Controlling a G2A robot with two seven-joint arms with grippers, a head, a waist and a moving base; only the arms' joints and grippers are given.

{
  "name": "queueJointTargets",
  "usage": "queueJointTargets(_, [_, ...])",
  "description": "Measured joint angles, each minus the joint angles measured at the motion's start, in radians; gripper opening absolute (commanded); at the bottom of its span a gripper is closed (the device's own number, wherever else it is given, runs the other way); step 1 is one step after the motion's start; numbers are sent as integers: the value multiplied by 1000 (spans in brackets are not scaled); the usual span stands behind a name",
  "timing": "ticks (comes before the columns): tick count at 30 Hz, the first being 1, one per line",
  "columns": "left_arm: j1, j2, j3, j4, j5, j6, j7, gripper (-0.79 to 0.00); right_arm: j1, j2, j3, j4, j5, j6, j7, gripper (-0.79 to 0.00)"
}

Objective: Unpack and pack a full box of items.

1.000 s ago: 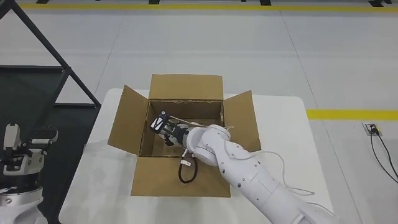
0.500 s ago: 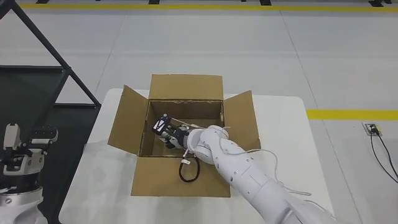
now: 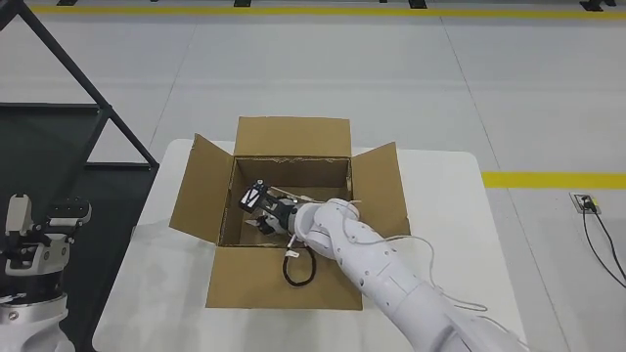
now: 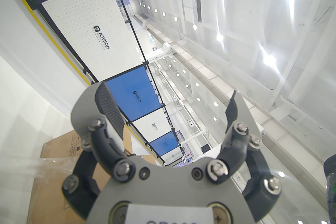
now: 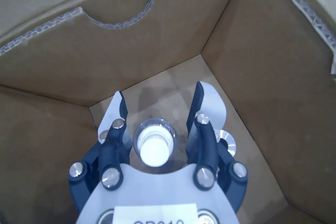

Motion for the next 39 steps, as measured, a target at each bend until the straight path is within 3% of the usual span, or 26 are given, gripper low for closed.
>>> queueJointTargets(3, [0,0,0,0,0,0,0,0,-11,12,15,-40,-25,8,-30,0])
queueJointTargets(7, [0,0,0,0,0,0,0,0,-40,38,44,-130,-74,44,-42,0])
queueJointTargets(13, [0,0,0,0,0,0,0,0,-143,107,132,-381,-182,91,-18,0])
queueJointTargets(19, [0,0,0,0,0,0,0,0,-300,175,249,-705,-233,-1,27,0])
queueJointTargets(32, [1,0,2,-2,4,5,-5,0,-311,175,258,-700,-208,-13,12,0])
queueJointTargets(39, [-31,16,53,1,138,120,-166,0,-361,195,376,-758,-80,-71,-46,0])
